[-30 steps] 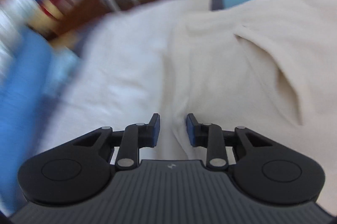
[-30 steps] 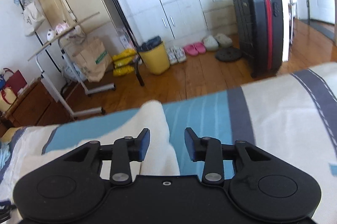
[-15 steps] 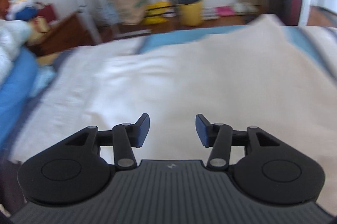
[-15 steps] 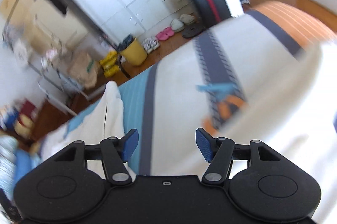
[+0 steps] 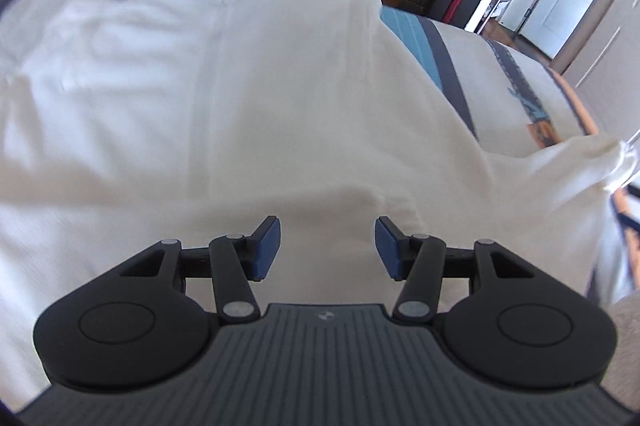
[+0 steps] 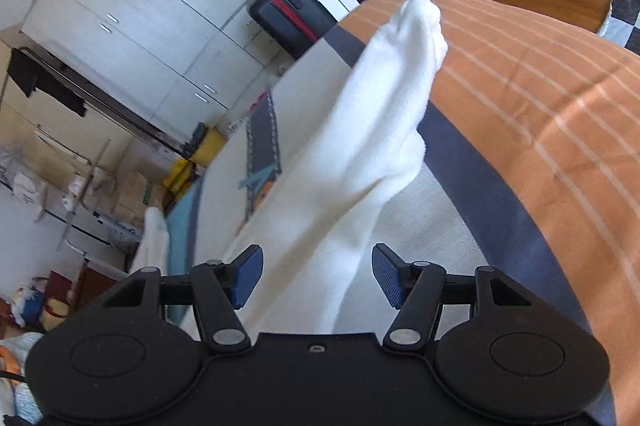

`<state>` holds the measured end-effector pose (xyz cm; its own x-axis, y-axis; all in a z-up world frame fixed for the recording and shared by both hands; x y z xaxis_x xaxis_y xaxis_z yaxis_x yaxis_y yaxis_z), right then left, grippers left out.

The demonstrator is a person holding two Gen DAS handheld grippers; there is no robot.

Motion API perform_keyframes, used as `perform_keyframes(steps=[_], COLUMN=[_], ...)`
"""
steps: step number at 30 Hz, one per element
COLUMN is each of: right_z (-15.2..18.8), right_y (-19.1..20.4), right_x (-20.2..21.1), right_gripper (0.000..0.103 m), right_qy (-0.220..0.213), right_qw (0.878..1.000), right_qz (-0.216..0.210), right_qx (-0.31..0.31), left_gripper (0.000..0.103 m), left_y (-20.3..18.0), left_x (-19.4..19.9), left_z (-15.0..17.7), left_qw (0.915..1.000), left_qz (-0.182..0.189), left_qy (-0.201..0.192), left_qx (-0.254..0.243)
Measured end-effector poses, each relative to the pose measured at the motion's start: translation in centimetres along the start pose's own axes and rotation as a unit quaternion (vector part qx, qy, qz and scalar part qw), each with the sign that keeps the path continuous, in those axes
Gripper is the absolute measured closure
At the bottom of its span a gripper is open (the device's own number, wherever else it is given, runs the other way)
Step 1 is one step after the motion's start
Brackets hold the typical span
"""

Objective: Fold clothes
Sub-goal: 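Grasp the fleece sleeve end with the right gripper and lift it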

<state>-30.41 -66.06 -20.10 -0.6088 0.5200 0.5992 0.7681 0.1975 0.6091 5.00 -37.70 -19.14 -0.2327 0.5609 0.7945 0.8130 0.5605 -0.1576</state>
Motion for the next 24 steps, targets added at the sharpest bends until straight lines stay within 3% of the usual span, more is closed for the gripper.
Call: perform_keyframes(steps=[2, 6, 8, 10, 13, 16, 18, 21, 24], right_z=[-0.5, -2.3, -3.3, -4.3, -5.7, -7.1, -8.2, -9.2, -9.1], right_y=[-0.8, -2.4, -2.3, -1.5, 2.0, 5.6, 5.6, 4.8, 6.8], right_x=[-1.2, -2.8, -3.7, -4.3, -3.6, 0.5, 2.0, 1.9, 2.4], right_gripper=[0.037, 0.032, 0.033, 0.090, 0.091, 0.092, 0.093, 0.093, 0.092], right_qy=[-0.012, -0.067, -0.082, -0.090, -0.098, -0.150, -0.170, -0.162, -0.159], right_qw=[1.000, 0.997, 0.996, 0.995, 0.990, 0.974, 0.966, 0.963, 0.961], right_qz=[0.023, 0.019, 0.007, 0.005, 0.028, 0.030, 0.052, 0.080, 0.072], right_qx=[0.017, 0.016, 0.020, 0.037, 0.100, 0.167, 0.189, 0.202, 0.216], left_gripper=[0.051, 0.050, 0.047, 0.047, 0.048, 0.048, 0.048, 0.048, 0.048], left_y=[-0.2, -0.6, 1.0, 2.7, 5.2, 7.5, 8.3, 8.8, 9.1], left_x=[0.3, 0.8, 1.6, 2.4, 3.7, 5.1, 5.1, 4.4, 3.4], left_z=[0.8, 2.4, 3.2, 4.0, 5.2, 5.6, 5.8, 6.4, 7.2], left_qw=[0.9999, 0.9994, 0.9990, 0.9978, 0.9947, 0.9915, 0.9912, 0.9909, 0.9906], left_qz=[0.000, 0.000, -0.003, -0.006, -0.011, -0.024, -0.032, -0.037, -0.042], left_qy=[0.011, 0.032, 0.027, 0.021, 0.013, -0.003, 0.006, 0.028, 0.047], left_qx=[0.003, 0.010, 0.035, 0.062, 0.102, 0.128, 0.128, 0.126, 0.122])
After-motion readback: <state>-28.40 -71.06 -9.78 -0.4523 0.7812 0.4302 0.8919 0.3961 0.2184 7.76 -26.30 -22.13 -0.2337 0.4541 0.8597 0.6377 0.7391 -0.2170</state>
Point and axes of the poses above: each gripper's, at about its wrist camera, not at the fingertips, and x roughly against the way its jaws point, y to its left, z to its underside, the point moved 8 cm from there along -x, roughly the way its jaws point, and after that the axes turned 2 degrees about -x, right-handed, at the moved point
